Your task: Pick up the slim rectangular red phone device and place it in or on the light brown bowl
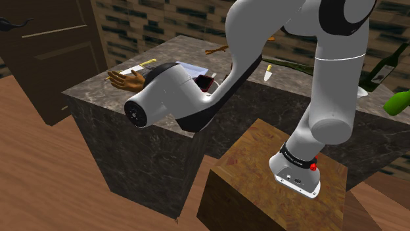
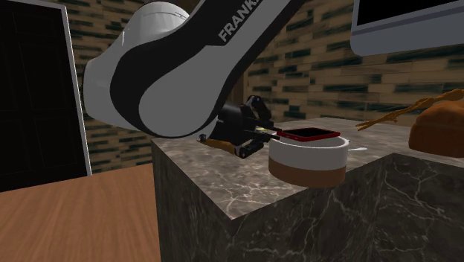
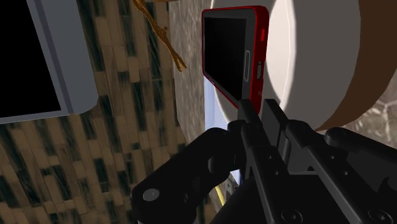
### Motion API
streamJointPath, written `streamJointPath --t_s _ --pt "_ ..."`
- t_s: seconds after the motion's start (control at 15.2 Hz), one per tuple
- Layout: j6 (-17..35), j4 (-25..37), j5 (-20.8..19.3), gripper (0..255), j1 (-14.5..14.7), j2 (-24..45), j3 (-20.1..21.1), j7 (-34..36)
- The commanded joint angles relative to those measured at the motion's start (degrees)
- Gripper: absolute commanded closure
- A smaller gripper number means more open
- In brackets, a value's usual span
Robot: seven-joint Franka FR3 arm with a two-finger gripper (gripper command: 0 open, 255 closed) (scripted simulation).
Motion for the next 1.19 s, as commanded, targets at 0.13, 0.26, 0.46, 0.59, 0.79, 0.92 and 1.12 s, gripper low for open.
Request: streamJointPath --t_s 0.13,0.26,0.46,0.59,0.79,0.92,1.12 --pt "0.13 0.32 -0.08 0 0.17 0.67 -0.09 0.02" --pt "-0.07 0.87 -0.37 0 0.55 1.67 -0.31 0.48" --pt "-4.23 3.13 -0.14 0 -0.34 3.14 4.17 0.53" --pt "-7.38 6.19 0.14 0 1.58 5.08 5.32 0.66" --pt "-7.36 6.18 0.16 0 1.61 5.06 5.29 0.65" --pt "-7.36 6.18 0.16 0 1.61 5.06 5.29 0.65" --pt "-7.36 6.18 0.16 0 1.61 5.06 5.29 0.65"
